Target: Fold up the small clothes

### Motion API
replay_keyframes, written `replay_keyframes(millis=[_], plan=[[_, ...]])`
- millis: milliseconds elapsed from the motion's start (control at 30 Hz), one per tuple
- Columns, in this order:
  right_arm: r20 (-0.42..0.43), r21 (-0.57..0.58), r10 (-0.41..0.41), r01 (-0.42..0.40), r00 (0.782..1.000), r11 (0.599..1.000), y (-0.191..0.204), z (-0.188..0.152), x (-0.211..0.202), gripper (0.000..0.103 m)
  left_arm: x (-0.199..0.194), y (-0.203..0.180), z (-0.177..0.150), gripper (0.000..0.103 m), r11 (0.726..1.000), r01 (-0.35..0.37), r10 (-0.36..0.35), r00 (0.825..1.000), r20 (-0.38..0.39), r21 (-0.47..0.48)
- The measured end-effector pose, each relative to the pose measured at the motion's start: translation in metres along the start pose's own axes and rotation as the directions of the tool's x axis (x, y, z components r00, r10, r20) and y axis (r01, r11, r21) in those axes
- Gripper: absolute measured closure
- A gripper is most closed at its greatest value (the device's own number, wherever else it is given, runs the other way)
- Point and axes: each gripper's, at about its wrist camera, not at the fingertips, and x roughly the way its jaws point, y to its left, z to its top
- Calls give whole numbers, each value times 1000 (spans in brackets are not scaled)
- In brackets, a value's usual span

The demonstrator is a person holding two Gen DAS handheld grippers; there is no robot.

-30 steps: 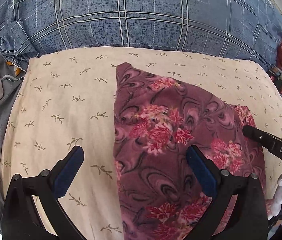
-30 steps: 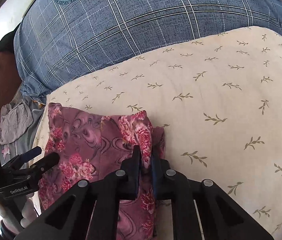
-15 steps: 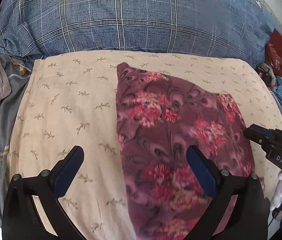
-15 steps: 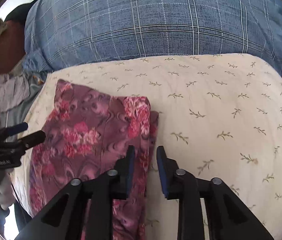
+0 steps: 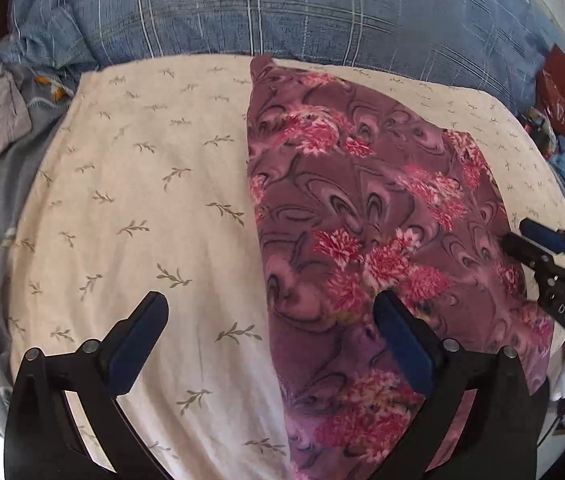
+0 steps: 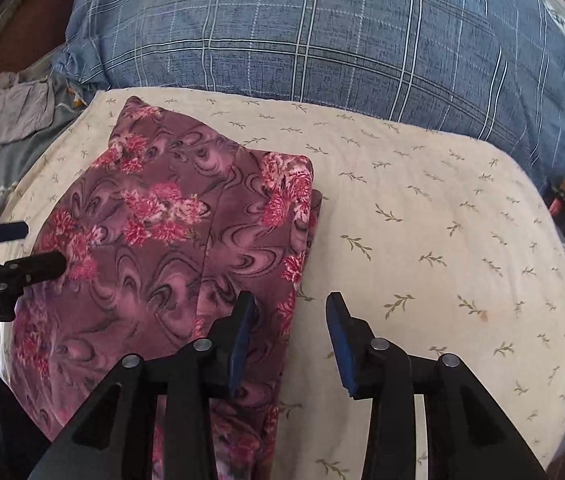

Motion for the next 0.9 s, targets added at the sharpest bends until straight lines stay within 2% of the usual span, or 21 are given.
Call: replay_keyframes(millis=[33, 100, 167, 300, 400, 567, 900], plan=[[6, -7, -12, 12, 1000, 1000, 0, -2, -5, 62, -6, -1, -4, 0, 1000, -9, 8, 1000, 16, 15], [13, -10, -32, 32, 999, 999, -1, -6, -11, 47, -14, -2, -12, 0, 999, -20, 19, 999, 39, 31], [26, -11, -56, 56, 998, 998, -3, -9, -19, 37, -23, 0, -21, 0, 999, -34, 32, 998, 57, 40], [54, -26, -87, 89, 995, 996, -5, -20, -37, 21, -40, 3, -39, 0, 997, -69, 66, 994, 86, 31], [68, -16, -76, 78, 995, 997, -8, -33, -51, 16, -51, 4, -52, 0, 997, -79, 76, 992, 103, 20], [59, 19, -54, 53, 997, 998, -13, -58, -64, 14, -63, 1, -66, 0, 994, -105, 99, 986, 136, 35], [4, 160, -13, 12, 1000, 987, -25, -103, -77, 14, -73, -8, -84, 0, 996, -78, 72, 988, 135, 42]])
